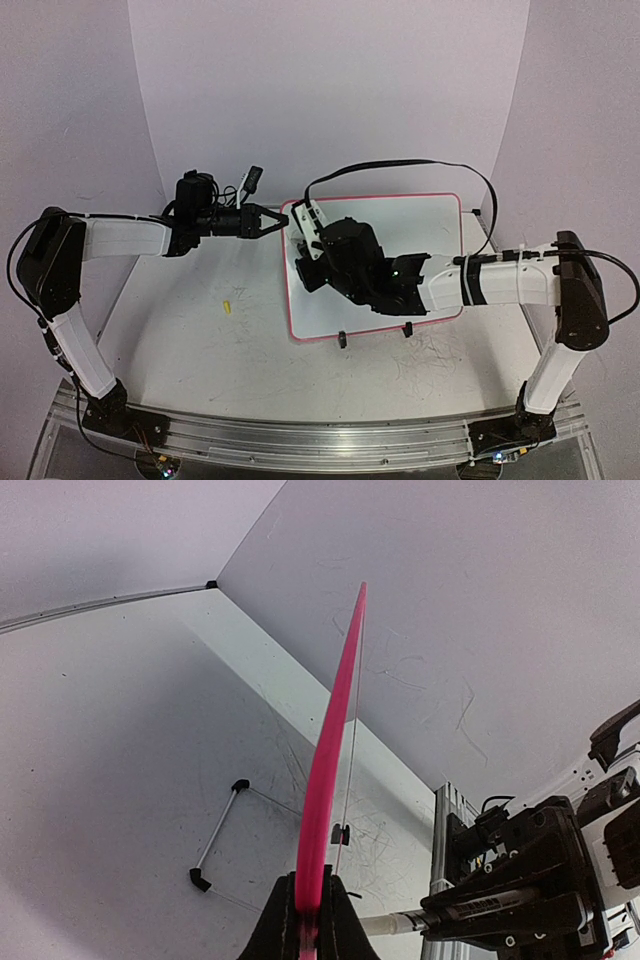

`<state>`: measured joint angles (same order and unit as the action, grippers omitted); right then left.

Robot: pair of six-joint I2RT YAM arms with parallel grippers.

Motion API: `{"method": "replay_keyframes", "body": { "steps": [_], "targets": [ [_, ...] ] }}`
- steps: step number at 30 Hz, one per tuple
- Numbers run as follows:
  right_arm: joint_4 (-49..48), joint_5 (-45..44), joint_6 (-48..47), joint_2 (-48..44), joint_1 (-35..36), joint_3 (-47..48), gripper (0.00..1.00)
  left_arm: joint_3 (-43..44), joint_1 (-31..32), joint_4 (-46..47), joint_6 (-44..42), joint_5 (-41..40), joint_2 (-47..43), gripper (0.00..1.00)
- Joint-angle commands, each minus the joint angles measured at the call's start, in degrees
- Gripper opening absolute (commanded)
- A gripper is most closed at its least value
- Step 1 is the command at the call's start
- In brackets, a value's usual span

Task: Write a sentence on the whiteboard

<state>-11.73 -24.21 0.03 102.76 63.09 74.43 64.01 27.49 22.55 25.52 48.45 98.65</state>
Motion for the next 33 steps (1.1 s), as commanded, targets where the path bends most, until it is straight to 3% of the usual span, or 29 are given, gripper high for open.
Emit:
{"method": "replay_keyframes", "body": {
  "steps": [1, 33],
  "targets": [
    [1.3, -0.7, 2.0, 0.2, 0.2, -0.5, 0.0, 0.2, 1.2, 0.6, 0.2, 0.8, -0.1, 0.03],
    [1.4, 2.9, 5.2, -4.9, 1.5, -2.7, 0.0, 0.2, 1.2, 0.6, 0.2, 0.9, 0.1, 0.03]
  ]
}}
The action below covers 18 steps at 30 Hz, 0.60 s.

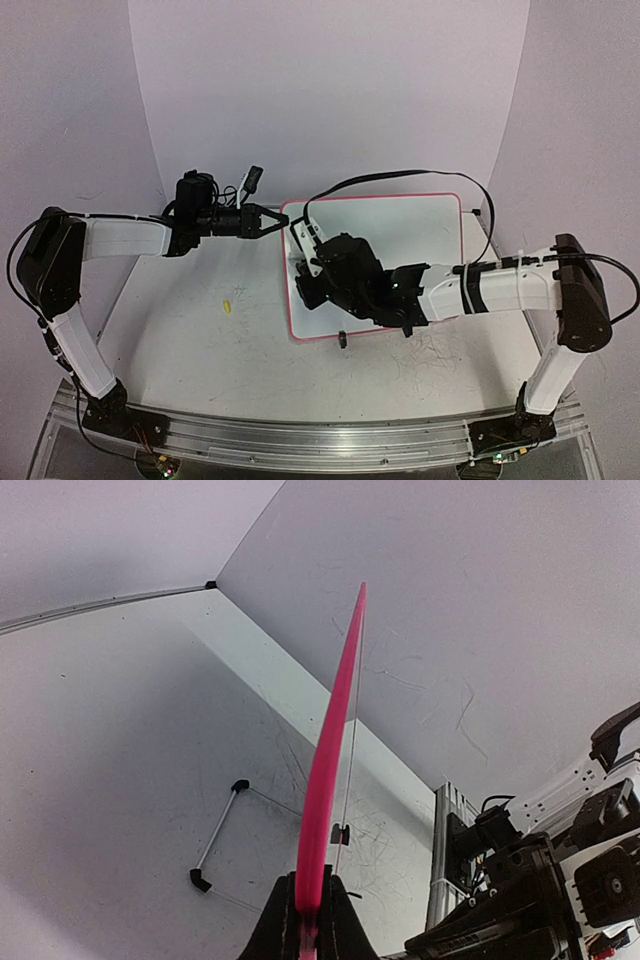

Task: Write a sentence on the whiteboard

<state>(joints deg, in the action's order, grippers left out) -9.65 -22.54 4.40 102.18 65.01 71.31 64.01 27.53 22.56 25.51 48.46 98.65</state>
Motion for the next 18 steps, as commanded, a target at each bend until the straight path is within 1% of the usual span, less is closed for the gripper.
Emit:
{"method": "replay_keyframes", "body": {
  "steps": [1, 18],
  "targets": [
    [-1.1, 1.4, 0.8, -4.5, -0.5, 0.3, 0.0, 0.2, 1.1, 0.6, 0.2, 0.8, 0.1, 0.03],
    [-2.6, -0.4, 0.3, -3.0, -3.1, 1.0, 0.0, 0.2, 1.1, 0.6, 0.2, 0.8, -0.1, 0.03]
  ]
}}
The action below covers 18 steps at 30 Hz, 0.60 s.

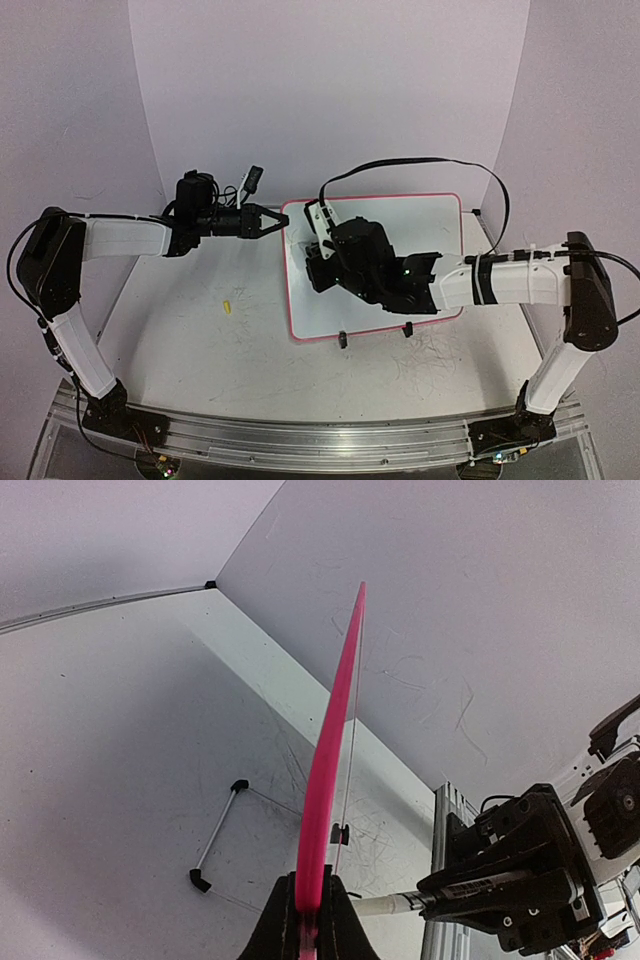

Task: Write a sentence on the whiteboard

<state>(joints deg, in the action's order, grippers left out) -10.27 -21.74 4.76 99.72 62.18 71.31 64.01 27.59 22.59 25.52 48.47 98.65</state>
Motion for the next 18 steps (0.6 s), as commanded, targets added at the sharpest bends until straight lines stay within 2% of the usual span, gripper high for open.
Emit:
{"method": "replay_keyframes", "body": {
  "steps": [1, 18],
  "targets": [
    [-2.1, -1.3, -0.1, -0.4, -0.4, 1.0, 0.0, 0.2, 1.1, 0.6, 0.2, 0.8, 0.0, 0.03],
    [-2.3, -0.7, -0.3, 0.9, -0.6, 0.3, 0.0, 0.2, 1.1, 0.6, 0.3, 1.0, 0.1, 0.02]
  ]
}}
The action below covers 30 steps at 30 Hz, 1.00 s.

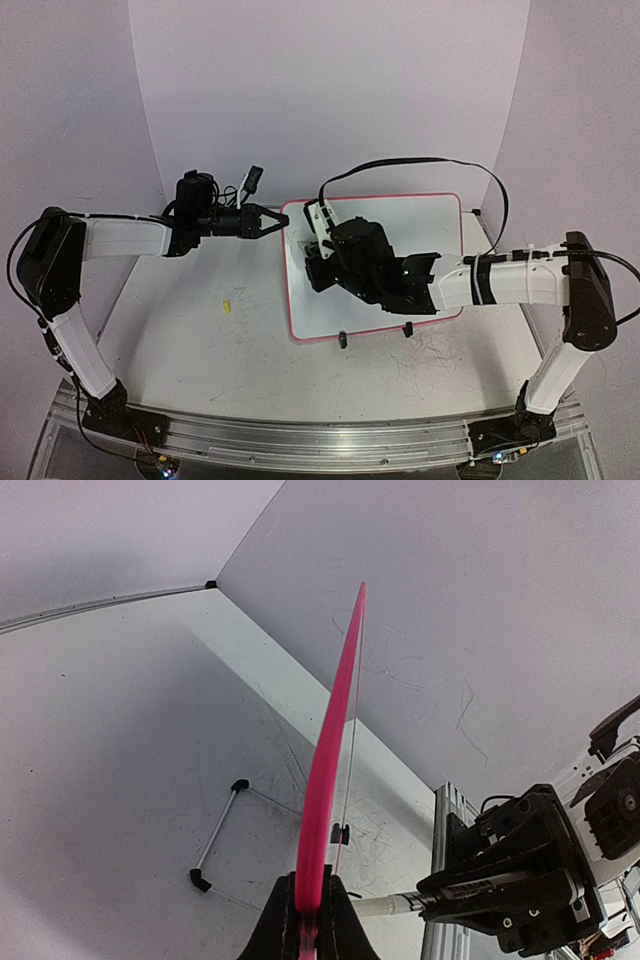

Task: Write a sentence on the whiteboard

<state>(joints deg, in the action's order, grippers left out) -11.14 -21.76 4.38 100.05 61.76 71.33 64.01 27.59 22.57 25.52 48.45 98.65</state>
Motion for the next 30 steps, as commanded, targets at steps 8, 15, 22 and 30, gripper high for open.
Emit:
{"method": "replay_keyframes", "body": {
  "steps": [8, 15, 22, 30],
  "targets": [
    [-0.4, 0.6, 0.9, 0.2, 0.1, -1.1, 0.0, 0.2, 1.1, 0.6, 0.3, 1.0, 0.2, 0.03],
    [0.7, 0.9, 1.9, -0.5, 0.6, -3.0, 0.0, 0.2, 1.1, 0.6, 0.3, 1.1, 0.3, 0.02],
    [1.5, -1.0, 2.6, -1.3, 0.6, -4.1, 0.0, 0.3, 1.1, 0.7, 0.3, 1.1, 0.3, 0.03],
    [2.0, -5.1, 3.2, -2.7, 0.5, -4.2, 0.0, 0.2, 1.2, 0.7, 0.3, 1.0, 0.4, 0.02]
  ]
}}
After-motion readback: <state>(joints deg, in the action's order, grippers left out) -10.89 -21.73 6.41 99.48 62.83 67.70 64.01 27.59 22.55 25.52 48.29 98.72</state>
